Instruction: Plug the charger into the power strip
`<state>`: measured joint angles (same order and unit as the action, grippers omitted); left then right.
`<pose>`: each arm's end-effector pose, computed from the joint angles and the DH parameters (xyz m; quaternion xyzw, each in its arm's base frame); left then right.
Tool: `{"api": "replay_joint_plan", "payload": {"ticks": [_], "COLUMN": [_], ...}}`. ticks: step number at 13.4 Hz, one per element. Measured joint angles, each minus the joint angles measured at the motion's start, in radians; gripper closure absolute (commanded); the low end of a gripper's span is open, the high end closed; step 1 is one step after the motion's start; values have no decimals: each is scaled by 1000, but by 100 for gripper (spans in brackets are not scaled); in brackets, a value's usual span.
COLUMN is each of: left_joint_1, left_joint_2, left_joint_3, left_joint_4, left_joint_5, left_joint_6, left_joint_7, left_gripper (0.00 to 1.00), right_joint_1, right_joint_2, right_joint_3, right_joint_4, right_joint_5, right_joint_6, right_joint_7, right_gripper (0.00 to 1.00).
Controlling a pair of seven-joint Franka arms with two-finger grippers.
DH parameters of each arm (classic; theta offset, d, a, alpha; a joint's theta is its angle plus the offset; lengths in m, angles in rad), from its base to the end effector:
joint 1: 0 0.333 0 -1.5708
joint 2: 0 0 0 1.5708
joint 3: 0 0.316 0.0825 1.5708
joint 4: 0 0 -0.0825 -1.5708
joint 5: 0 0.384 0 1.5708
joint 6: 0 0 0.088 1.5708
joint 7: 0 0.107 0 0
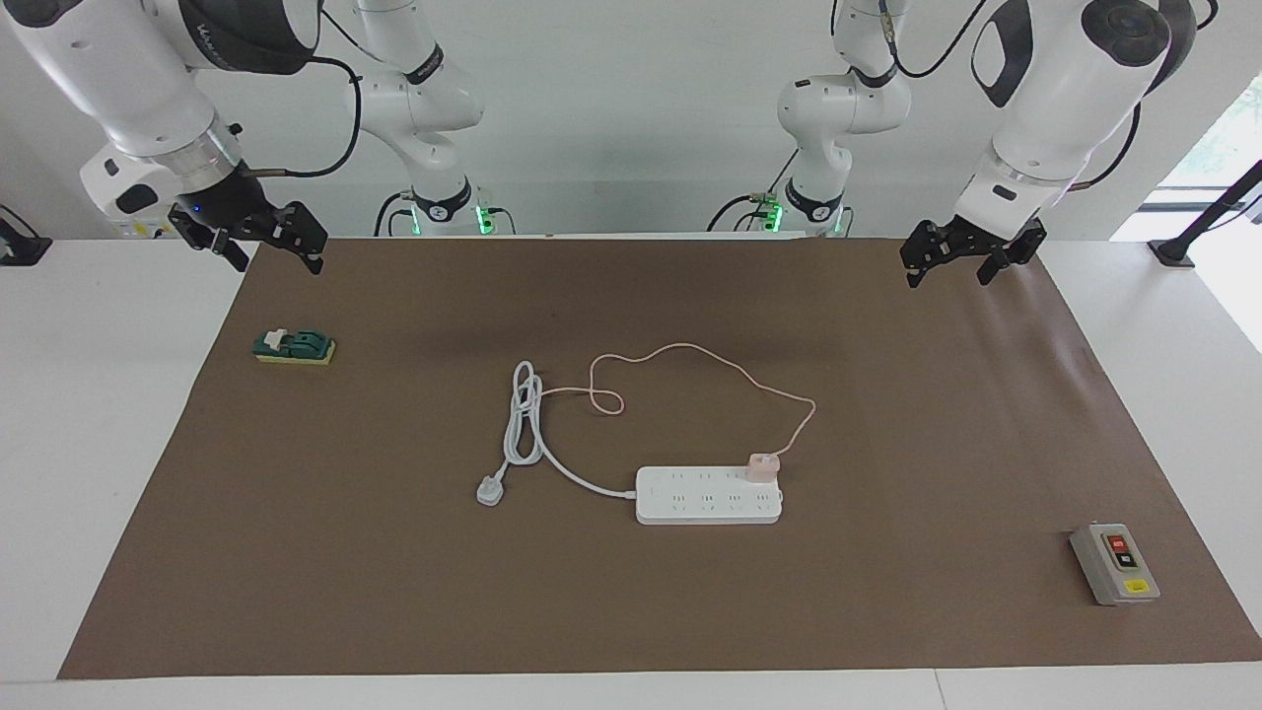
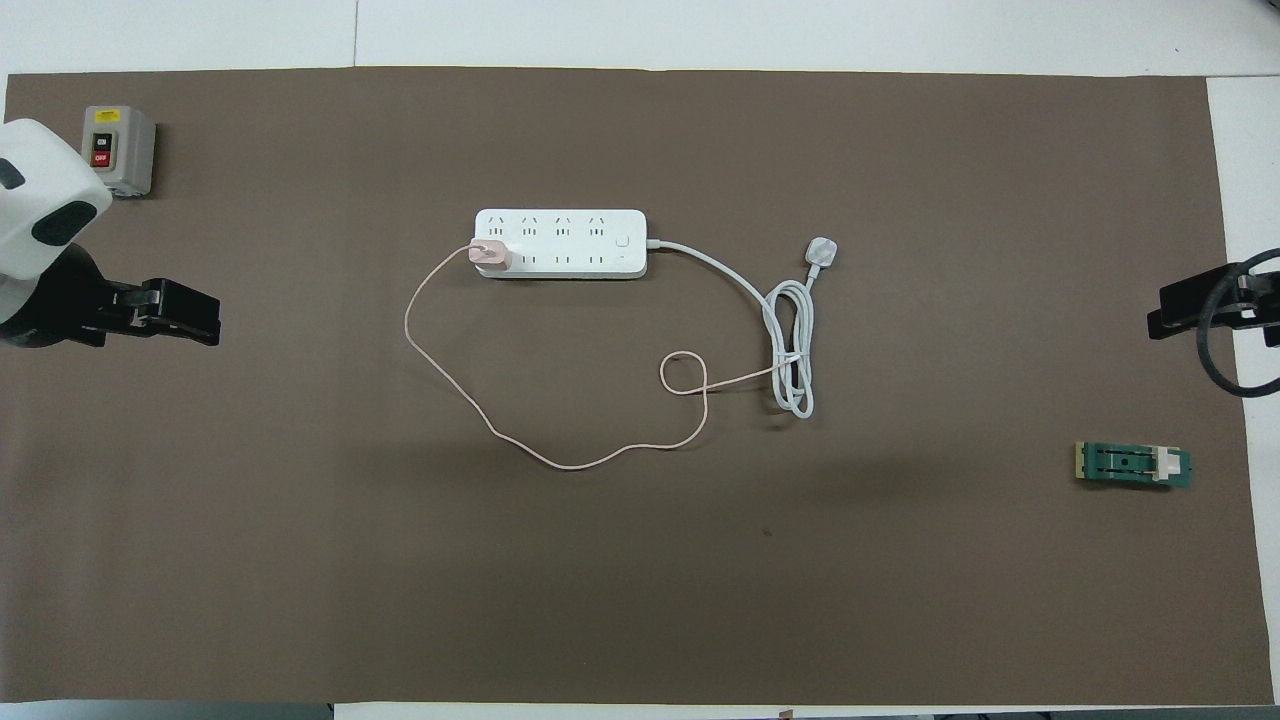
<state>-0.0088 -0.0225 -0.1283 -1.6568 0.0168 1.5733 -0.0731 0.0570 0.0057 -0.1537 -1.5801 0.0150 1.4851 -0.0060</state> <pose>0.5402 -0.0735 0.5965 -0.9990 0.0322 0.0294 0.0130 0.5439 -0.0508 0.6100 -0.9977 0.0450 0.0499 0.0096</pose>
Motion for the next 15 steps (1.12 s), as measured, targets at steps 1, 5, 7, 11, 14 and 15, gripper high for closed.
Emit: {"api": "replay_joint_plan", "payload": {"ticks": [1,5,7,11,14,15], "left_joint_1": [0,0,0,0,0,0], "left_joint_2": [-2,-2,-2,-2,-2,-2], "left_joint_3": [0,0,0,0,0,0], "left_joint_4": [0,0,0,0,1,1], "left_joint_5": [-4,-18,-20,-43,-49,-49], "left_joint_6": [0,0,0,0,0,0], "left_joint_7": [-5,-22,-31,-39,-39,-40], "left_gripper": [0,0,0,0,0,0], "right_joint_1": [0,0,0,0,0,0], "right_joint_2": [0,0,0,0,0,0], "right_joint_3": [0,0,0,0,0,0], "right_joint_4": [0,0,0,0,0,0], "right_joint_5": [0,0,0,0,0,0], "right_joint_6": [0,0,0,0,0,0], "right_joint_7": [0,0,0,0,0,0], "right_gripper": [0,0,0,0,0,0]}}
